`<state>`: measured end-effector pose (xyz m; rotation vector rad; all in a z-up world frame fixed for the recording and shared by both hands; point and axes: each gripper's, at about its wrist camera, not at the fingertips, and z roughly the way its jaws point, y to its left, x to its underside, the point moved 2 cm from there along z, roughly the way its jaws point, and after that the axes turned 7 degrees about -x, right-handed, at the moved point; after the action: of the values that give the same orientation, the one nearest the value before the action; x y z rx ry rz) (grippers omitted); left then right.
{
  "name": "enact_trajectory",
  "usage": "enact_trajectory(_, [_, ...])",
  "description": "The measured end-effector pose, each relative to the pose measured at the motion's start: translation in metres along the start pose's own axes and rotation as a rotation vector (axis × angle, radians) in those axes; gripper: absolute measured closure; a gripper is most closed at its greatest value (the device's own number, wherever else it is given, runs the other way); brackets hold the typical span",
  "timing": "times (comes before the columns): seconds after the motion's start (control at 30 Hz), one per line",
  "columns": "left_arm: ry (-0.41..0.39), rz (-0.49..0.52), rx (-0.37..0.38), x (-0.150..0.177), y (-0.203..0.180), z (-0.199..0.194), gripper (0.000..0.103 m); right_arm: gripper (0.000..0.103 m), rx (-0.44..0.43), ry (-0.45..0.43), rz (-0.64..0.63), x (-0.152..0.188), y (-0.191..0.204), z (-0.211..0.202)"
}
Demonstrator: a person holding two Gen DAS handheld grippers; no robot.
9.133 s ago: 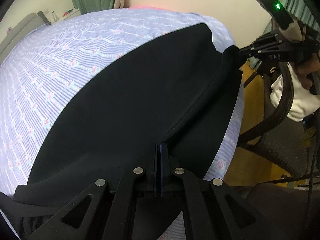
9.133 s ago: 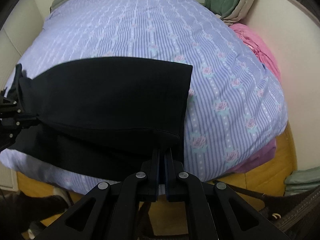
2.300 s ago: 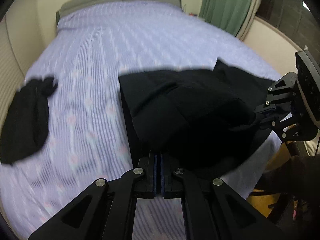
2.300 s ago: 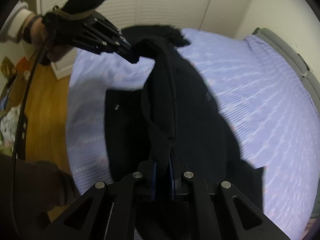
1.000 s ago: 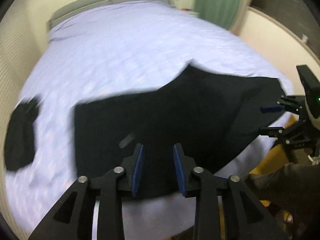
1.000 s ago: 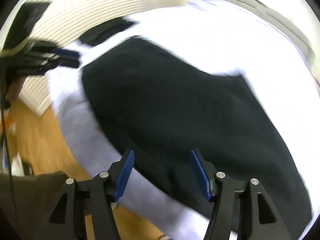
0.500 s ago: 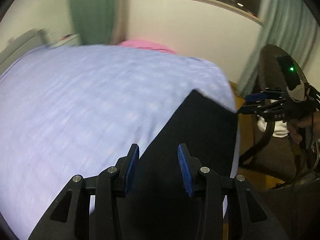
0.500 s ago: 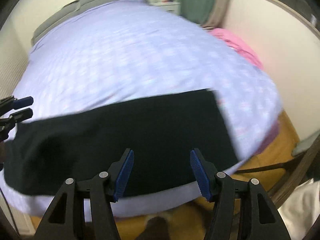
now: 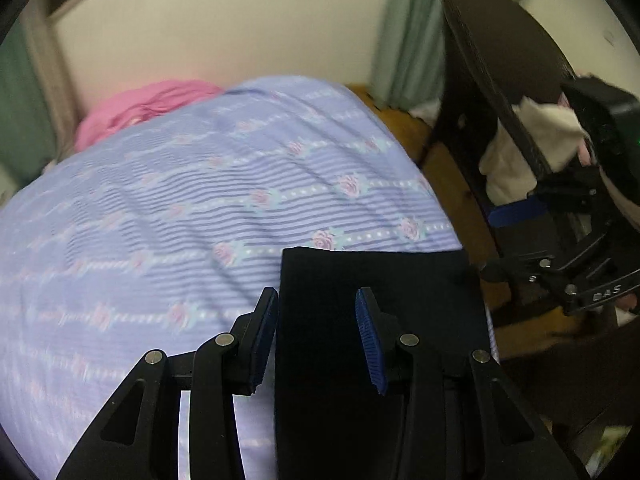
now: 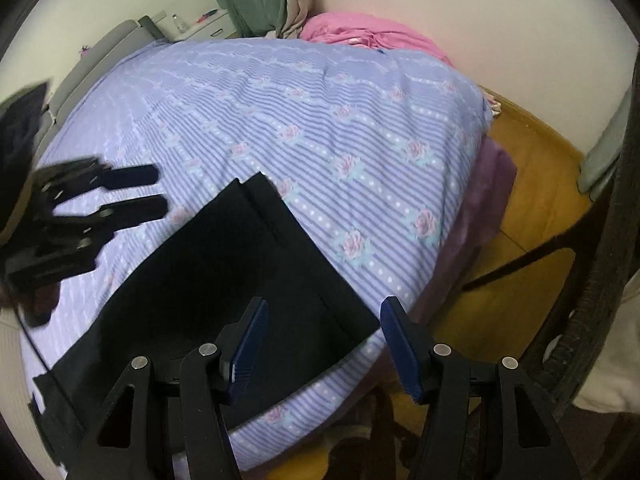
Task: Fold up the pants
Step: 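Grasp the folded trouser edge with the left tool while the right tool grasps it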
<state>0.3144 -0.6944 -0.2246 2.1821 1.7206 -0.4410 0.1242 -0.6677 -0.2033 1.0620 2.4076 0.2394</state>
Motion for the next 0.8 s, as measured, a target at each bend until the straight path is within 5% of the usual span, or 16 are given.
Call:
enact_trajectory(0.33, [0.088, 0.13, 0.102, -0.002, 0.009, 0.043, 0.064, 0.045, -0.062, 0.08, 0.046, 0.009, -0.013, 0.026])
enact_trajectory(0.6, [0.106, 0.129, 0.127, 0.004, 0.004, 0.061, 0.07, 0.046, -0.061, 0.127, 0.096, 0.025, -0.013, 0.041])
enact_trajectory(0.7, [0.103, 0.133, 0.115, 0.005, 0.002, 0.061, 0.078, 0.051, -0.051, 0.135, 0.105, 0.03, -0.015, 0.045])
enact_trajectory(0.8, [0.086, 0.135, 0.097, 0.005, 0.001, 0.059, 0.086, 0.07, -0.046, 0.122, 0.094, 0.031, -0.015, 0.044])
